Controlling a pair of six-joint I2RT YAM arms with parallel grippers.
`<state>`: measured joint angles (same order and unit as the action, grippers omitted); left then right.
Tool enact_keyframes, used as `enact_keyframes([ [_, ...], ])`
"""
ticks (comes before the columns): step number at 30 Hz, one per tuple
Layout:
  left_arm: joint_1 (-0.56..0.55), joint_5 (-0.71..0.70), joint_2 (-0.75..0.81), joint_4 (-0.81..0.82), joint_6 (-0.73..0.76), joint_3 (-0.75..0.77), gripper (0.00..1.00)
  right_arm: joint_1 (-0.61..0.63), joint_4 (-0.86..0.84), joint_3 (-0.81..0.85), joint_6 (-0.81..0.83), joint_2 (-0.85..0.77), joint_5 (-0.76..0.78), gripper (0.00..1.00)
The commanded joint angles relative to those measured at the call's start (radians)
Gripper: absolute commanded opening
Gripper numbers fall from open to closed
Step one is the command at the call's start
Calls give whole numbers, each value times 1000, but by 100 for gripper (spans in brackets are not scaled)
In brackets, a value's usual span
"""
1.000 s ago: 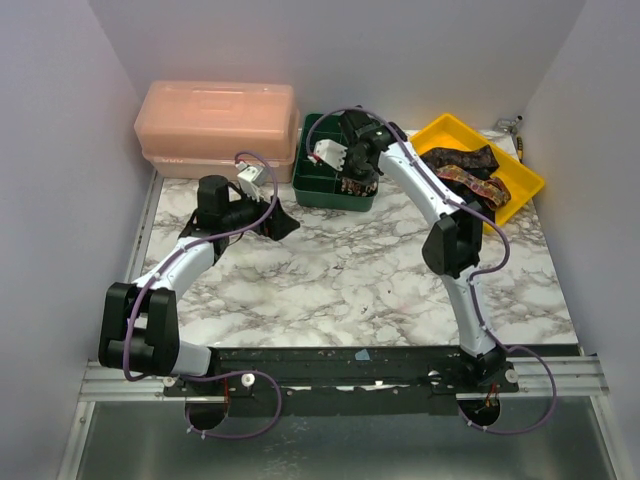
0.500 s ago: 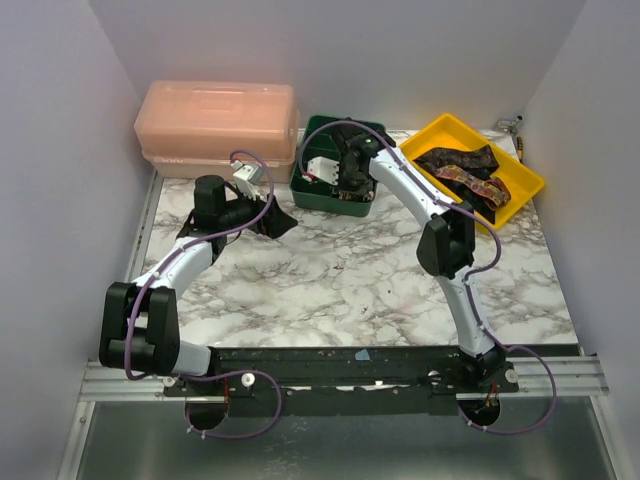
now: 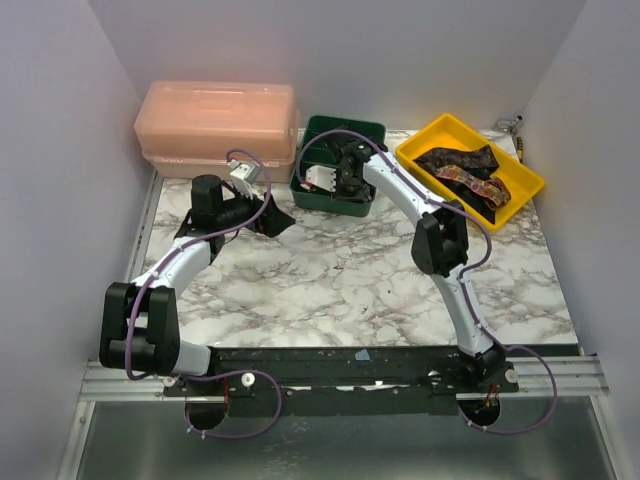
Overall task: Roll the ties
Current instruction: Place the tie in the storage box, then reset both arms
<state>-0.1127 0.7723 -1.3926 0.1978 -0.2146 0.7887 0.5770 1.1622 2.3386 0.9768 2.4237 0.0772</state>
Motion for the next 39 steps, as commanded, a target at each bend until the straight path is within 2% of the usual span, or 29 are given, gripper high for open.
enact_keyframes([
  [1,10,8,-15,-11,12,9,98,6,-45,6,-9,-38,35,34],
  [12,9,-73,-52,-119,79,130,98,-13,-228,-88,-56,-233,60,74],
  [18,9,-179,-69,-313,152,267,98,-73,-324,-124,-170,-311,28,96],
  [20,11,-201,-61,-366,199,311,98,-105,-352,-123,-236,-335,9,100],
  [24,9,-250,-34,-450,283,401,98,-200,-434,-172,-408,-426,-85,100],
  [29,10,-299,-53,-637,344,606,98,-382,-606,-414,-679,-618,-216,100],
  [31,10,-304,-66,-696,363,683,98,-434,-651,-540,-777,-689,-194,100],
  [32,10,-301,-72,-714,368,707,98,-440,-699,-627,-823,-733,-118,100],
  [33,10,-291,-77,-735,373,733,98,-442,-725,-703,-845,-770,-42,100],
  [34,9,-278,-87,-756,374,751,98,-454,-733,-781,-852,-814,-35,100],
  [39,3,-328,-143,-869,300,791,98,-488,-772,-1112,-863,-1015,-151,100],
])
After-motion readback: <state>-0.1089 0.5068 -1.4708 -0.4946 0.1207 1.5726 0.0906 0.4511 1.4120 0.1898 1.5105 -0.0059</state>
